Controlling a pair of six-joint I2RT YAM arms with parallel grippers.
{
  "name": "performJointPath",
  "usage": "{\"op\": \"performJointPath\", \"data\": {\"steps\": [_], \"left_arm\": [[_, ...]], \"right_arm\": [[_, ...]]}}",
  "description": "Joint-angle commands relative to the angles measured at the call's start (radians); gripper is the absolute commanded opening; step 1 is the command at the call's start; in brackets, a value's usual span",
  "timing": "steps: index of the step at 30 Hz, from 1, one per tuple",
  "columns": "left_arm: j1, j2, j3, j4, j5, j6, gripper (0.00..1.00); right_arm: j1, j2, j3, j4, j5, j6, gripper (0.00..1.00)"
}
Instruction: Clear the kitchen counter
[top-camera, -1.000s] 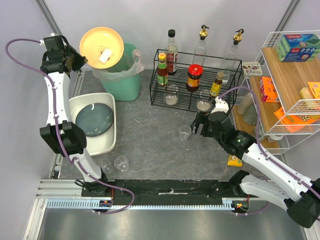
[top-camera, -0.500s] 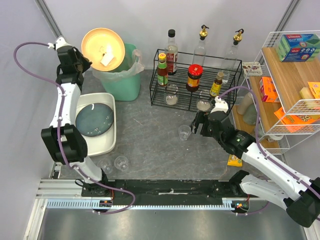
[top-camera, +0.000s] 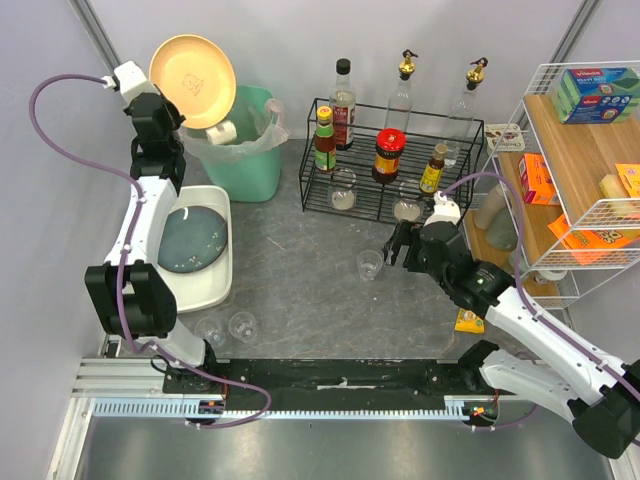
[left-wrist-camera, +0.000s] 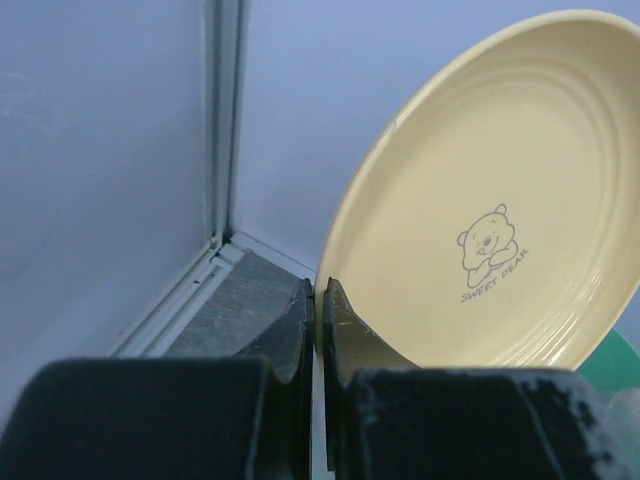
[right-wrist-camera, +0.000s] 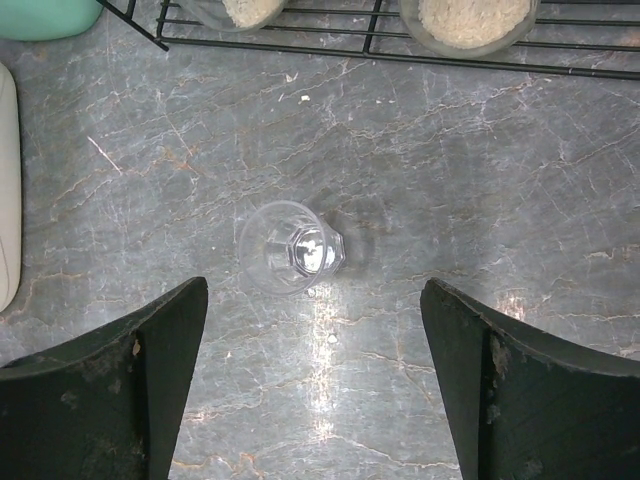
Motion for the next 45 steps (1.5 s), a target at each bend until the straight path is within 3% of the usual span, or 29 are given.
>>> {"op": "performJointPath", "data": {"steps": [1,8,22,27,33,41,45], "left_arm": [[-0.005,-0.016,0.015,0.110,-0.140,0.067,0.01],[-0.012,-0.027,0.036,0.078,-0.178,0.069,0.02],[-0.003,-0.289,0.052,-0.423,-0.163,-0.207,0.02],[0.008,-0.413,-0.034,-0.616,-0.168,-0.251,0.02],[0.055,-0.516,-0.218,-0.712,-0.182,-0.290,0.02],[0.141,-0.500,-0.422,-0.738,-0.174,-0.357,0.02],[0.198,-0.403,-0.474,-0.689,-0.093,-0.423,0.01]], "right_arm": [[-0.008,-0.019,0.014,0.017,0.001,-0.015,0.94],[-0.011,-0.011,0.017,0.017,-0.005,-0.015,0.94],[-0.013,-0.022,0.046,0.012,-0.029,-0.032,0.94],[-0.013,-0.022,0.075,-0.009,-0.055,-0.055,0.95],[-0.013,-0.058,0.054,-0.020,-0.072,-0.046,0.95],[-0.013,-0.115,-0.002,-0.020,-0.098,-0.012,0.94],[-0.013,-0.114,-0.006,-0.019,-0.104,-0.012,0.94]]}}
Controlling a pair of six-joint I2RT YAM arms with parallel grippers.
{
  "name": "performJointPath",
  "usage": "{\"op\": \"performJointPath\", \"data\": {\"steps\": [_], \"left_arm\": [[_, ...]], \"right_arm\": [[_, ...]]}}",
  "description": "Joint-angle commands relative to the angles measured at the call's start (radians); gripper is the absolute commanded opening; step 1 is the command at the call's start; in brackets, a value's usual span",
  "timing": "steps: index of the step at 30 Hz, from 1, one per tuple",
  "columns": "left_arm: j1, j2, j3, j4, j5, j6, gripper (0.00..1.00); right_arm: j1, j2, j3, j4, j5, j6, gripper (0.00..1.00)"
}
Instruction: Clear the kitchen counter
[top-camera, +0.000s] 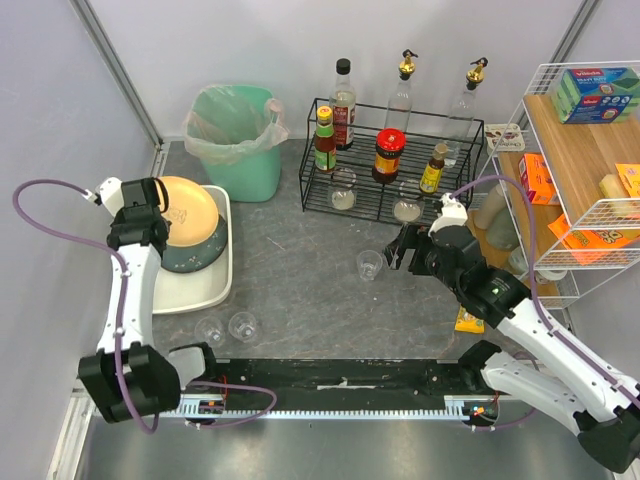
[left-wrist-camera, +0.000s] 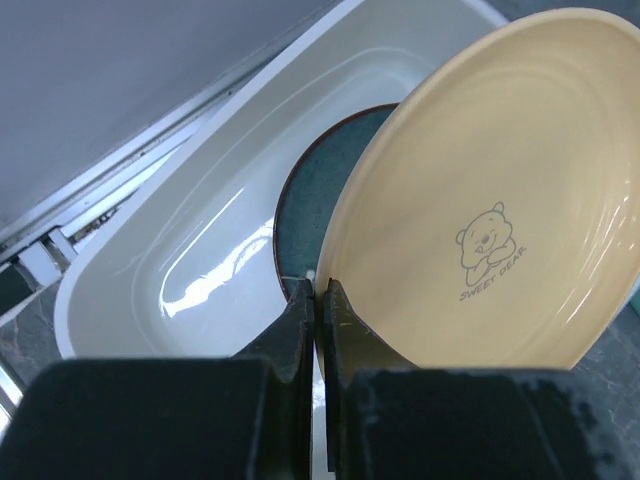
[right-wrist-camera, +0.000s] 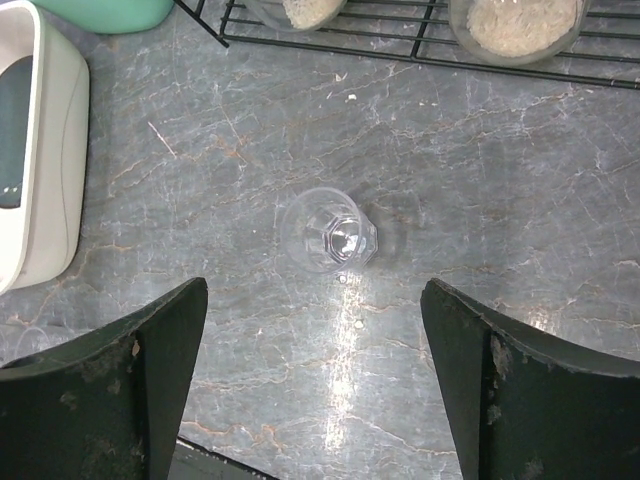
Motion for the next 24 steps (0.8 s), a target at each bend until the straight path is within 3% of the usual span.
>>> {"op": "performJointPath", "data": {"steps": [1,6,15,16,19,24], "left_arm": [[0.061,0.105,-0.029,0.083,0.092,-0.131,0.02],[0.073,0.212,-0.073,0.133,0.124,-0.215,0.02],[0.084,0.251,-0.196,0.239,0.174,-0.304,0.02],[0.084,0.245,-0.207,0.244,0.167,-0.306,0.10],[0.087,0.225,-0.231,0.248,0.146,-0.309,0.45],[0.087,0.151,-0.291,0.280,0.114,-0.327,0.74]], "right_arm": [[-0.003,-0.006,-0.009,-0.001,-0.022,0.009,0.94],[-0.003,-0.026,-0.024,-0.001,-0.029,0.019,0.94],[-0.003,-0.017,-0.048,0.004,-0.034,0.025,0.95],[-0.003,-0.007,-0.048,0.004,-0.035,0.022,0.94],[-0.003,0.009,-0.048,0.009,-0.032,0.014,0.95],[-0.003,0.045,-0.044,0.016,-0.035,0.003,0.95]]}}
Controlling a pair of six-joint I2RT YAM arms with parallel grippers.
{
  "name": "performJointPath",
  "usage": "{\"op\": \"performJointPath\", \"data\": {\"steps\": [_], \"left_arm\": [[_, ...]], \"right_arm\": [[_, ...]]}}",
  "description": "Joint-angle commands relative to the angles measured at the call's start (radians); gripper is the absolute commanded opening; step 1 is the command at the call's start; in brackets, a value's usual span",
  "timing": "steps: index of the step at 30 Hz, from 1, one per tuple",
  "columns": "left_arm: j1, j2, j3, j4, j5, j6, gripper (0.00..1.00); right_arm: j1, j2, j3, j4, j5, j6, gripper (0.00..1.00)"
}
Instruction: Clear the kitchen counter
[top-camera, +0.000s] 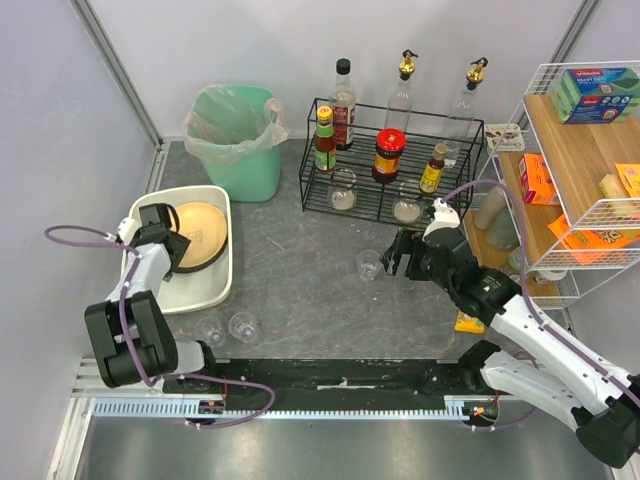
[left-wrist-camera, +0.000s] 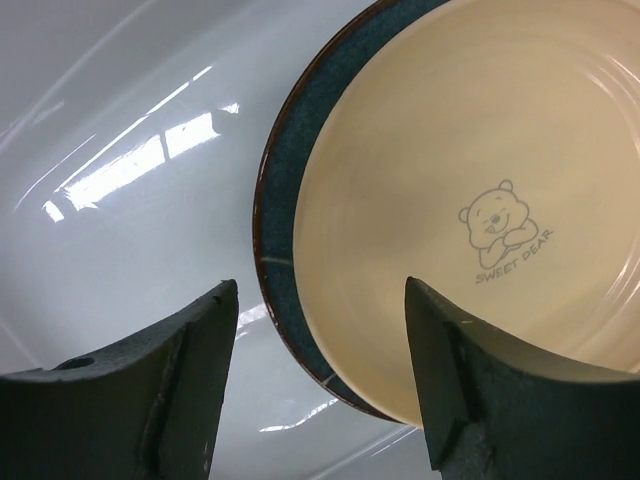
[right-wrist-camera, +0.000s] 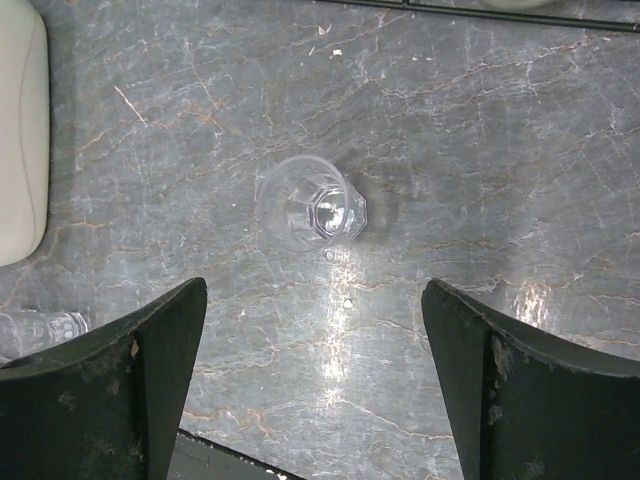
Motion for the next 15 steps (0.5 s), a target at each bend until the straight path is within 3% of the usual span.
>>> {"op": "performJointPath", "data": {"steps": [1,9,15], "left_arm": [[0.003,-0.094,-0.036,0.062,-0.045,-0.052,0.77],[0.000,-0.190,0.024,0.013,-0.007,0.022,0.89],[-0.033,-0.220,0.122,0.001,0.212,0.209,0.89]], "right_arm": [[-0.003,0.021,-0.002,0.019,-0.007,-0.015,0.95],[-0.003,0.070,0.030,0.019,-0.030,-0.066,0.95],[-0.003,0.099,0.069,0.024,-0.079,-0.172,0.97]]}}
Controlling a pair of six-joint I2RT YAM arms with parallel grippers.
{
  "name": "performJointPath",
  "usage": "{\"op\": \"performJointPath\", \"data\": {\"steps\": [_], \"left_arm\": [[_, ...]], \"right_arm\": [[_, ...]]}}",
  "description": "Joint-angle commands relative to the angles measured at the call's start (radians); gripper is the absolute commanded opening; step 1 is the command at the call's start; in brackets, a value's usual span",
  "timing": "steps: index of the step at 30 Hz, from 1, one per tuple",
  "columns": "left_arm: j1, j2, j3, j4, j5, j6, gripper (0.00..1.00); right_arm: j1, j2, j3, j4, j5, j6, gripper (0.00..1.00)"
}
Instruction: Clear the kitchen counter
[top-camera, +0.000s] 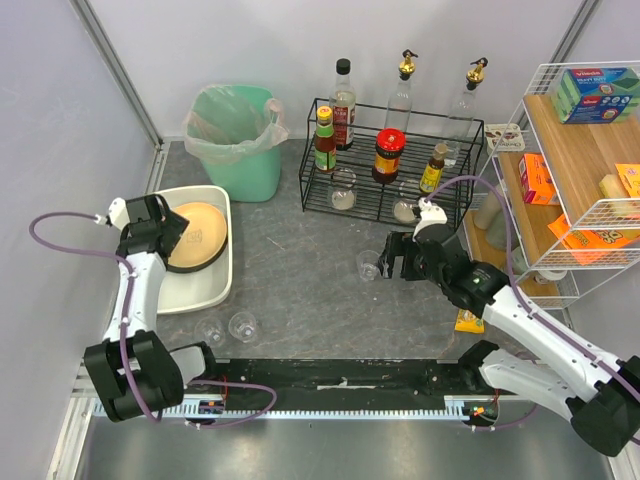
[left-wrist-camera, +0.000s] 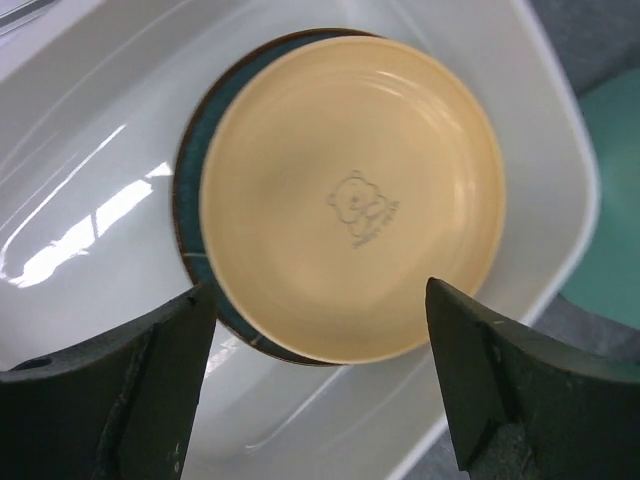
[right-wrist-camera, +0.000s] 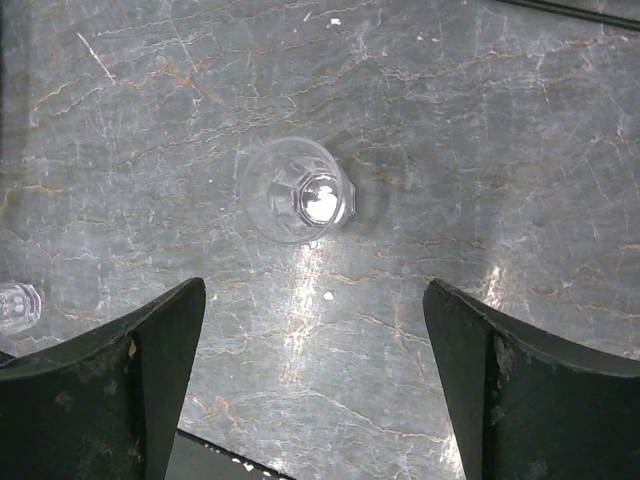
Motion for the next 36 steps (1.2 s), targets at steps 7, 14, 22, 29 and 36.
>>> {"op": "performJointPath", "data": {"steps": [7,14,22,29,36], "left_arm": [[-0.248,-0.018,0.162,-0.010,0.333,0.246,0.89],[-0.512,-0.032,0.186,-0.002,0.434,0.315,0.89],[-0.548,-0.155,0.131,0.116,0.685,0.316,0.90],[-0.548,-0.196,0.146,0.108,0.699,0.318,0.91],[-0.548,-0.185,0.160,0.090,0.692,0.319,0.91]], "right_arm": [[0.011,0.092,0.074,0.037,-0.107,-0.191,0.97],[0.106,0.196,0.091,0.089,-0.082,-0.243,0.97],[0.161,0.313,0.120,0.171,-0.041,-0.298,0.94],[0.163,0.426,0.139,0.237,-0.012,-0.321,0.74],[0.163,0.506,0.137,0.271,0.044,-0.313,0.63]]}}
